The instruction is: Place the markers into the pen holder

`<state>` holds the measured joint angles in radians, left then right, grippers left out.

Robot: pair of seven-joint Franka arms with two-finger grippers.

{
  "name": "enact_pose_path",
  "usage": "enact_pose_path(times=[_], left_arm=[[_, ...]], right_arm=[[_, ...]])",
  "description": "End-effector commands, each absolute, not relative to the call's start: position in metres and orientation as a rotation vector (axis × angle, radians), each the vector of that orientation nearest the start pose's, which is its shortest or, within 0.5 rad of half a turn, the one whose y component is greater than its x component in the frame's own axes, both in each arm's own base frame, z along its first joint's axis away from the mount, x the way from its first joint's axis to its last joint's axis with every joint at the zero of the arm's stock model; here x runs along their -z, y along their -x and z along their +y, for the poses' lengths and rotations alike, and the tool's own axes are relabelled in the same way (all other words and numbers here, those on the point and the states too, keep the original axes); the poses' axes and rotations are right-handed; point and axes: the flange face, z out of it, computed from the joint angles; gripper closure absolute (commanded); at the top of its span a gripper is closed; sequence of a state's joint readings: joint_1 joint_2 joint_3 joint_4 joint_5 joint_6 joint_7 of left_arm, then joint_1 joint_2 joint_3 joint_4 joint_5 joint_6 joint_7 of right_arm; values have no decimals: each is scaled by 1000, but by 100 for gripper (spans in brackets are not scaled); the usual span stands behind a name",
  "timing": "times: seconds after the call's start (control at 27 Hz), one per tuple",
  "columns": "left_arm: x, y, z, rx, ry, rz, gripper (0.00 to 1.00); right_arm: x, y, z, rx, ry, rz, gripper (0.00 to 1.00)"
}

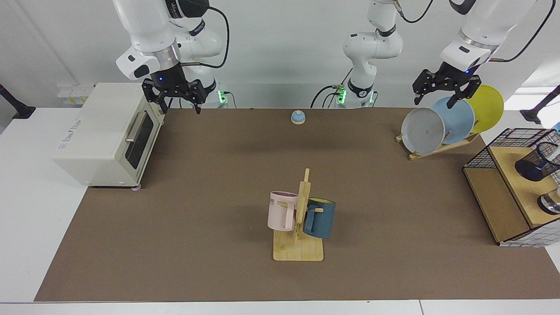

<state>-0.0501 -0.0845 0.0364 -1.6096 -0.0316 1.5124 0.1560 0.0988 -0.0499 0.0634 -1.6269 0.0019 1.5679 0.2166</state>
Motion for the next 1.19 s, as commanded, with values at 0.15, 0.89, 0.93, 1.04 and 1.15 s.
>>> enact_pose_path(times=[0.15, 0.89, 0.93, 1.04, 1.15], left_arm=[[-653, -524, -17, 36, 3176, 270, 0], [-658, -544, -22, -5, 3176, 233, 0], [-658, -544, -21, -2, 3175, 233, 0], [-658, -544, -20, -2, 3172, 232, 0], [-658, -544, -20, -2, 3170, 232, 0]], right_arm=[[-625, -528, 85, -9, 3135, 68, 0], [-625, -528, 85, -9, 3135, 68, 0], [-625, -528, 85, -9, 3135, 68, 0], [-625, -528, 85, -9, 3135, 68, 0], [-625, -528, 85, -9, 3135, 68, 0]])
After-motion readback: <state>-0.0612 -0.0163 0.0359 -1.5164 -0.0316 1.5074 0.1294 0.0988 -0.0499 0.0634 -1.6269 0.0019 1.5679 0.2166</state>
